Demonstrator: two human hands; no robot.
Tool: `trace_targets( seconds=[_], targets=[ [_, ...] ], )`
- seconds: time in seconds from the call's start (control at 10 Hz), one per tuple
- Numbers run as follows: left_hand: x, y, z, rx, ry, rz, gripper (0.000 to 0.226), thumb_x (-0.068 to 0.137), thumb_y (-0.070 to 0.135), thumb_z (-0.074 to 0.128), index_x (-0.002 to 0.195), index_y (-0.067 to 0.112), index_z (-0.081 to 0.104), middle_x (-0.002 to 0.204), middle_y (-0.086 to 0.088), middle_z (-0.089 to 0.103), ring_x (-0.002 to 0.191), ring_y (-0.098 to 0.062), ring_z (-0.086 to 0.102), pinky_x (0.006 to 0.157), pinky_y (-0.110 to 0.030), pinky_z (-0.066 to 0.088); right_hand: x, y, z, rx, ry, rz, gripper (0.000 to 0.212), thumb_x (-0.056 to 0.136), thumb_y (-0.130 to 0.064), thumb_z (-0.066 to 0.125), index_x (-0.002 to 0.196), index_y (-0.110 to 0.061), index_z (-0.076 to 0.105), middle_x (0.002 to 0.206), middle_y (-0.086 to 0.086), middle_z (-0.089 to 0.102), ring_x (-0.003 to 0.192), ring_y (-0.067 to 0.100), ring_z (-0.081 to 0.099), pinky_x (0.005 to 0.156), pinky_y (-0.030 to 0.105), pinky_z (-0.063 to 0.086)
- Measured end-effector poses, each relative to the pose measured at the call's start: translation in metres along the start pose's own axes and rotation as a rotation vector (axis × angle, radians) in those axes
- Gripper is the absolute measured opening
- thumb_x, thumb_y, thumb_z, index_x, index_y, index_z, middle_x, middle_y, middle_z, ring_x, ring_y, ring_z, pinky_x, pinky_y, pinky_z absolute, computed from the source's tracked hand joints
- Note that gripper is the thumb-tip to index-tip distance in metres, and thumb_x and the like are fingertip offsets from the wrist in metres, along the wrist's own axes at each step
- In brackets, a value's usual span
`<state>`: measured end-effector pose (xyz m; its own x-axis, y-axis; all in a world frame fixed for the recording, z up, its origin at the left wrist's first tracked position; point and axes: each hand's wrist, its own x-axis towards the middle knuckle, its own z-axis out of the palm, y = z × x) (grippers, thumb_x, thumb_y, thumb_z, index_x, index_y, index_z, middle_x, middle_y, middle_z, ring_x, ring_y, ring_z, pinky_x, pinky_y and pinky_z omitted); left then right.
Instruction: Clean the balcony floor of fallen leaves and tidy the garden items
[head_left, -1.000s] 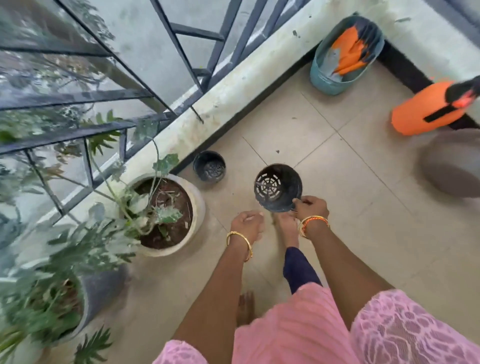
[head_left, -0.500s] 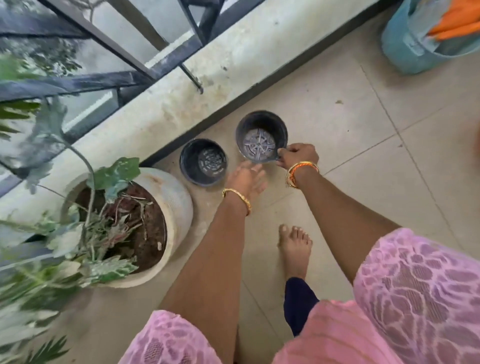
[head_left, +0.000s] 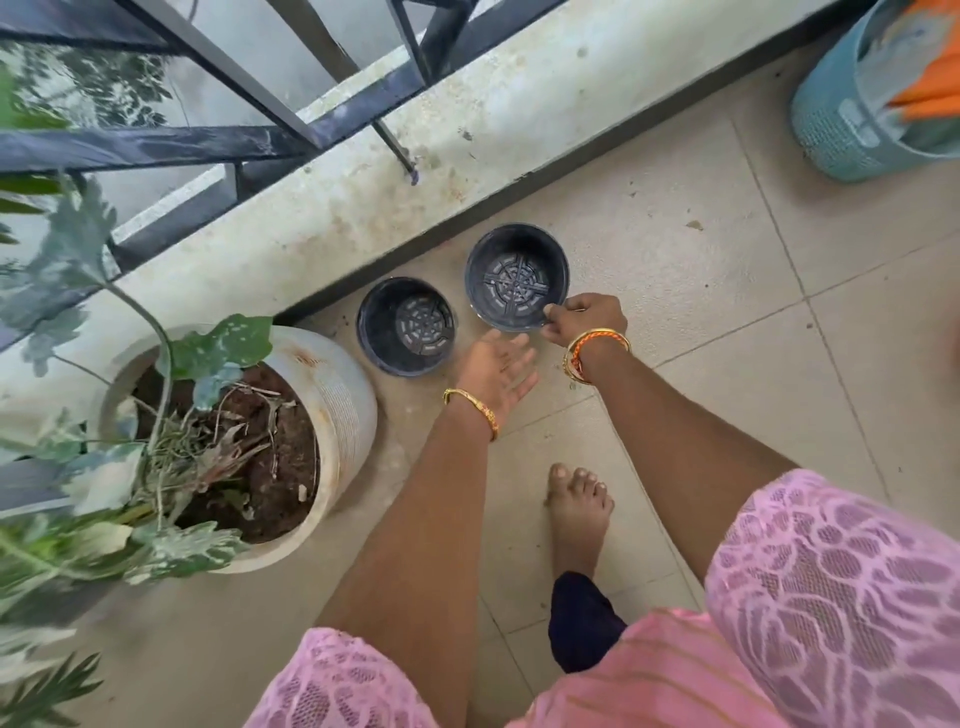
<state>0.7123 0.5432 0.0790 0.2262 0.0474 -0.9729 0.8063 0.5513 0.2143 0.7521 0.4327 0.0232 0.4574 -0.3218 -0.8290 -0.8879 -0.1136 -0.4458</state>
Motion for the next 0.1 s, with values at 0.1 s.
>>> trace_targets(
  seconds=[0.1],
  targets=[
    [-0.0036,0.0008,0.0005,0.053,0.019,-0.006,0.043,0.092,0.007,0.043,0.134,0.014,0.045,0.124,-0.005,0.063,0.112,-0.023,0.061,0.093,-0.038,0.049,-0.0054,-0.0011,-0.0034,0.010,-0.072,0.011,0.019,0.083,-0.011,0.070,0.068,-0.010,0.058,0.073,0.013,0.067,0.064,0.021,0.067,0.075,0.037,0.059]
  ],
)
